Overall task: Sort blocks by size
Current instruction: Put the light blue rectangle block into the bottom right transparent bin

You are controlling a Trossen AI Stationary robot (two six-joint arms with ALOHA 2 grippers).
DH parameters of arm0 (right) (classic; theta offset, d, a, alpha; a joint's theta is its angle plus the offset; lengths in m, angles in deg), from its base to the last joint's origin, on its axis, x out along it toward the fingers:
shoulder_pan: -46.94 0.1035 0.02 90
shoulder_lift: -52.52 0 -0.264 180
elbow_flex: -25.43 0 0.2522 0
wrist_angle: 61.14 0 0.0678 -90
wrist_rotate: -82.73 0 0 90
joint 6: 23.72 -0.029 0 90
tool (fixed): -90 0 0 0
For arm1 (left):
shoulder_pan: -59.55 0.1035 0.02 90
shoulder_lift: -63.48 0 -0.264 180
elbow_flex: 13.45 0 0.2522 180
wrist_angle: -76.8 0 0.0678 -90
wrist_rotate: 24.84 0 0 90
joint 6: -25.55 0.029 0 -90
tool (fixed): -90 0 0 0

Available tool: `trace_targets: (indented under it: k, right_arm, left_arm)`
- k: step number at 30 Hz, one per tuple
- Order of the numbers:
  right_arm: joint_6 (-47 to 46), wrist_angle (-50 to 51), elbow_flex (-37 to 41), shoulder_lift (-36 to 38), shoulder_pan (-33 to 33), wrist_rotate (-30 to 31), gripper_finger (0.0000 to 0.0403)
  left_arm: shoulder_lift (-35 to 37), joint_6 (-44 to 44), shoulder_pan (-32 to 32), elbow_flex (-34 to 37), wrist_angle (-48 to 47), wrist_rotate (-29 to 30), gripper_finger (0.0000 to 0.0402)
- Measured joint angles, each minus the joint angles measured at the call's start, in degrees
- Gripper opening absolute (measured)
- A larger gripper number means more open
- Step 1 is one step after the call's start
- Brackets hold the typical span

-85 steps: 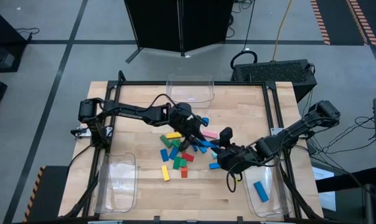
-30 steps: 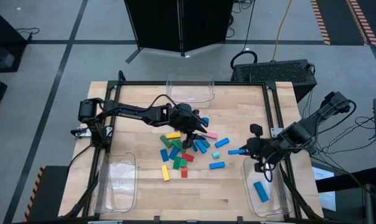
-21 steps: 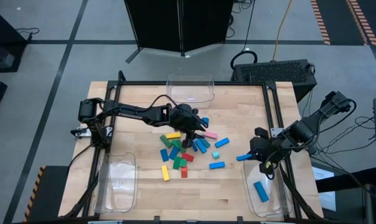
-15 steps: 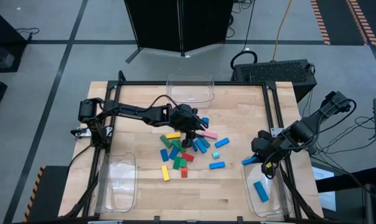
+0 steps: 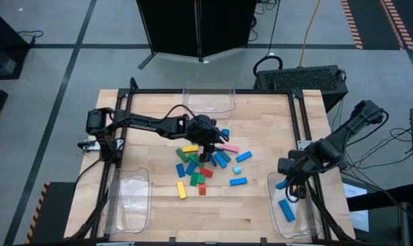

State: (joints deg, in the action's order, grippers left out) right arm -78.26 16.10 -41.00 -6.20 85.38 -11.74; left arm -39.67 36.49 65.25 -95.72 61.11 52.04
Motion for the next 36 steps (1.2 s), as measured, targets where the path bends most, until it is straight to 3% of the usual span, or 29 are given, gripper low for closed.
trace_targets:
  k: [11, 15, 21, 28, 36]
  right_arm:
    - [-4.8, -7.0, 7.5, -4.3, 4.4, -0.5, 0.005]
    - [-6.2, -8.1, 8.9, -5.1, 5.1, 0.0, 0.0053]
    - [-7.4, -12.1, 11.3, -5.2, 5.2, 0.3, 0.0096]
    - [-7.8, -12.3, 11.7, -5.2, 5.2, 0.4, 0.0153]
    - [-9.8, -10.1, 11.2, -5.2, 5.2, -0.1, 0.0164]
  left_arm:
    - [0.0, 2.2, -0.1, 0.0, -0.8, 0.3, 0.0154]
    - [0.0, 3.5, -0.1, 0.0, -0.7, 3.8, 0.0154]
    - [0.0, 8.5, -0.1, 0.0, -0.7, 9.8, 0.0154]
    - [0.0, 9.5, -0.1, 0.0, -0.7, 10.4, 0.0154]
    - [-0.7, 9.5, -0.1, 0.0, -1.3, 10.4, 0.0154]
